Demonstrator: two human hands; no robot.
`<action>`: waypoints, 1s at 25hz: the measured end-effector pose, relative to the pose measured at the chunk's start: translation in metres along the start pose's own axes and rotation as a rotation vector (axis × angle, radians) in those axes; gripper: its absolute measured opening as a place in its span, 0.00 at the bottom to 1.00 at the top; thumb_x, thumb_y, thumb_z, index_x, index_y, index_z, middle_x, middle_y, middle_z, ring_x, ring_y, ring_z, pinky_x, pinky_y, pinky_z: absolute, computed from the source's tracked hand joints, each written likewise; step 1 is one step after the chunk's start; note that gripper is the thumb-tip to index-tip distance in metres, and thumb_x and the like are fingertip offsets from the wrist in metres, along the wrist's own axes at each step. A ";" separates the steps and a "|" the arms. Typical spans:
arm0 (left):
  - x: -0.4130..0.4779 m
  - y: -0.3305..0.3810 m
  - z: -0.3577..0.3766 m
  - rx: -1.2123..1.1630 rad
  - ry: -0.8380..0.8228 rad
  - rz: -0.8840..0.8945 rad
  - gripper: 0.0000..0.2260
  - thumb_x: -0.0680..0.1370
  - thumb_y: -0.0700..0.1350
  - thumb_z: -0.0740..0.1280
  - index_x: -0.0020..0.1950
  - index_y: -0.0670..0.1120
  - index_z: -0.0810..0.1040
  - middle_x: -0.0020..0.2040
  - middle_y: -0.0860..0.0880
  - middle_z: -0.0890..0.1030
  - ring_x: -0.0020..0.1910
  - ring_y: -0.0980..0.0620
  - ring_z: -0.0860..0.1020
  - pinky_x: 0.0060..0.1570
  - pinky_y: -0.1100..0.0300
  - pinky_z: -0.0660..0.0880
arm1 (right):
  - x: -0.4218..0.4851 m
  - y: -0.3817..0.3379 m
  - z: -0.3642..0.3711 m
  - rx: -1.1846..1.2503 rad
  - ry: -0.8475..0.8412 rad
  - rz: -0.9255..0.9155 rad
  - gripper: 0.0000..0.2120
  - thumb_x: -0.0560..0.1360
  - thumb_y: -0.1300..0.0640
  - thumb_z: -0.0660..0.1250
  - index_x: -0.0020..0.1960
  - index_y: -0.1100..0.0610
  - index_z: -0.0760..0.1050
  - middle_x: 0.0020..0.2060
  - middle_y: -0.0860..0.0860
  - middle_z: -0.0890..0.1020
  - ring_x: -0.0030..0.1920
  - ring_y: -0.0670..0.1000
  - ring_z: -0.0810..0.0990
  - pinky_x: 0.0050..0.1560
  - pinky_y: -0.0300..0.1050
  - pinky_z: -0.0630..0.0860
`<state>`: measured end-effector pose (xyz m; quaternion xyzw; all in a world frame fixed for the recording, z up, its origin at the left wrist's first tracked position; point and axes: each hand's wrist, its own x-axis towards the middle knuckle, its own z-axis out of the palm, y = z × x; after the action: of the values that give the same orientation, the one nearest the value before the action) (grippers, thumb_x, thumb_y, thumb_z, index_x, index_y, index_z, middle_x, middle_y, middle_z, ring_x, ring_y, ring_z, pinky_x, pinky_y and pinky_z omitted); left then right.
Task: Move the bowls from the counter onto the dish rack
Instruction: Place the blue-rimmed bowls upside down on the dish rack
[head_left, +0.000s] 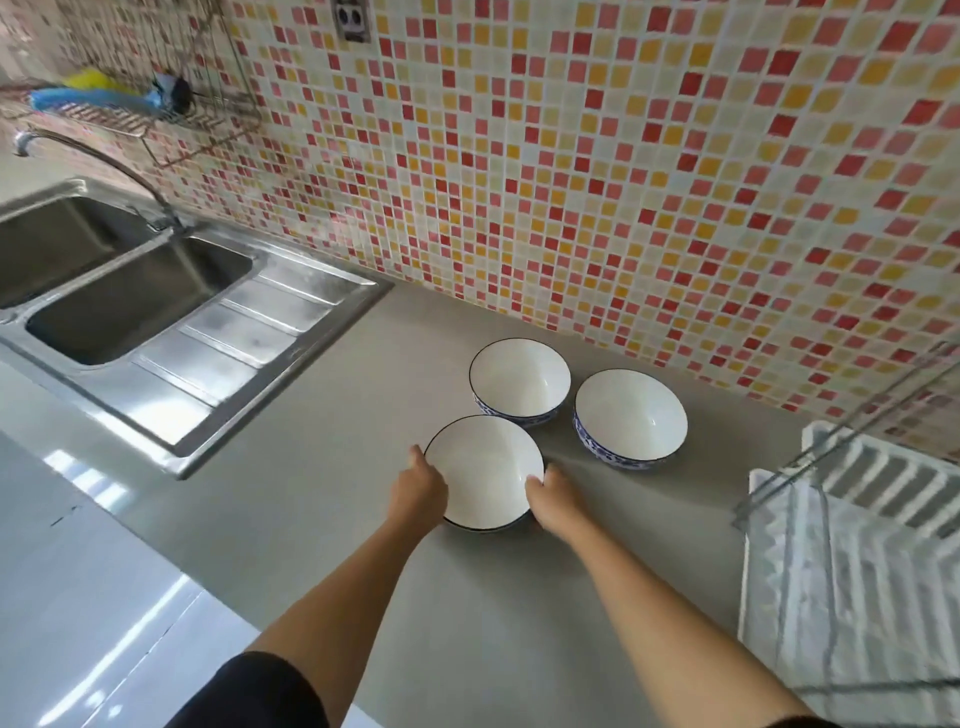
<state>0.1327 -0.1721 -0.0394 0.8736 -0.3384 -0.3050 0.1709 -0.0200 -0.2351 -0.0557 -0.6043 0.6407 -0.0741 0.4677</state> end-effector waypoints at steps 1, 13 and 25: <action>0.001 0.002 0.000 0.000 0.005 -0.008 0.16 0.81 0.38 0.51 0.68 0.39 0.61 0.58 0.34 0.76 0.59 0.34 0.75 0.49 0.49 0.72 | 0.002 -0.001 -0.001 0.006 0.000 -0.001 0.16 0.77 0.55 0.55 0.60 0.62 0.71 0.57 0.59 0.78 0.55 0.59 0.77 0.54 0.49 0.73; -0.060 0.013 -0.069 -0.202 0.068 0.230 0.05 0.81 0.39 0.48 0.51 0.42 0.63 0.40 0.38 0.74 0.32 0.40 0.78 0.20 0.60 0.68 | -0.083 -0.045 -0.040 0.003 0.083 -0.247 0.16 0.79 0.59 0.55 0.64 0.63 0.68 0.60 0.60 0.76 0.60 0.59 0.74 0.52 0.43 0.68; -0.240 0.109 -0.193 -0.489 0.522 1.083 0.16 0.83 0.43 0.51 0.69 0.41 0.66 0.47 0.48 0.76 0.35 0.55 0.74 0.32 0.68 0.70 | -0.328 -0.121 -0.193 0.416 0.256 -0.605 0.45 0.57 0.18 0.46 0.64 0.45 0.57 0.66 0.52 0.65 0.66 0.55 0.70 0.65 0.63 0.71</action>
<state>0.0645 -0.0653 0.2615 0.5604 -0.5993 -0.0214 0.5713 -0.1229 -0.0803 0.2986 -0.6441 0.4579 -0.4121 0.4534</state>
